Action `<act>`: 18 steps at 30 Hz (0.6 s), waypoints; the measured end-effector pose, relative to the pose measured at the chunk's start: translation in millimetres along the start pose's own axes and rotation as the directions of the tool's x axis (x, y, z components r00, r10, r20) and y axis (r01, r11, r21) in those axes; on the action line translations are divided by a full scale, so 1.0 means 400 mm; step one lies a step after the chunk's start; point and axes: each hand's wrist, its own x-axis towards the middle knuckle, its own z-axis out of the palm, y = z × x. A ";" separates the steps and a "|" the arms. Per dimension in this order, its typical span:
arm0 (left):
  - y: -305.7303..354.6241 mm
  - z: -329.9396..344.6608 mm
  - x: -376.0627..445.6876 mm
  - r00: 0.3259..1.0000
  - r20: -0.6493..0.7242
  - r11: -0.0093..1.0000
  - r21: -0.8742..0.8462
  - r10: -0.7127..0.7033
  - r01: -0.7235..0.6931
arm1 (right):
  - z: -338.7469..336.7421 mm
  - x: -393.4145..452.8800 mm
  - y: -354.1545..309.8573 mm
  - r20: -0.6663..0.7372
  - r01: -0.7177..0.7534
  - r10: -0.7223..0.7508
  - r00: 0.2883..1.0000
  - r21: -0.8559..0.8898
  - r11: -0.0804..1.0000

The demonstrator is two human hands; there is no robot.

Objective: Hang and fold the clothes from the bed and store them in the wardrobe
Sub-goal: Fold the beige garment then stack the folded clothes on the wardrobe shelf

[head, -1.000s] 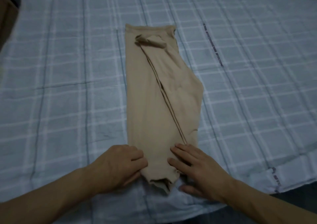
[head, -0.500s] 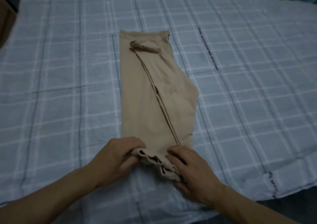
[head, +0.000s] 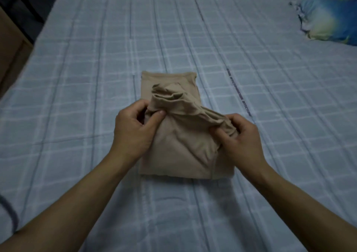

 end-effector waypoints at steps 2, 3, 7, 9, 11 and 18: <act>-0.010 -0.002 0.059 0.999 -0.025 1.000 -0.020 -0.023 0.022 | 0.022 0.074 -0.007 -0.013 0.000 0.000 1.000 0.041 0.999; -0.017 -0.005 0.091 0.999 -0.038 0.999 -0.032 -0.029 0.028 | 0.034 0.110 -0.013 -0.016 -0.004 0.005 1.000 0.060 0.998; -0.065 -0.014 0.236 0.994 -0.079 0.995 -0.073 -0.074 0.068 | 0.084 0.272 -0.031 -0.034 0.000 0.001 0.999 0.044 0.999; -0.098 -0.006 0.320 0.988 -0.112 0.992 -0.081 -0.103 0.094 | 0.110 0.366 -0.025 -0.012 -0.017 0.018 1.000 0.025 1.000; -0.143 0.014 0.406 0.980 -0.153 0.992 -0.049 -0.125 0.119 | 0.143 0.459 -0.004 0.015 -0.059 0.059 0.998 -0.013 0.998; -0.332 0.081 0.507 0.935 -0.102 0.797 0.496 -0.341 0.345 | 0.241 0.567 0.104 0.119 -0.033 0.117 0.986 -0.546 0.837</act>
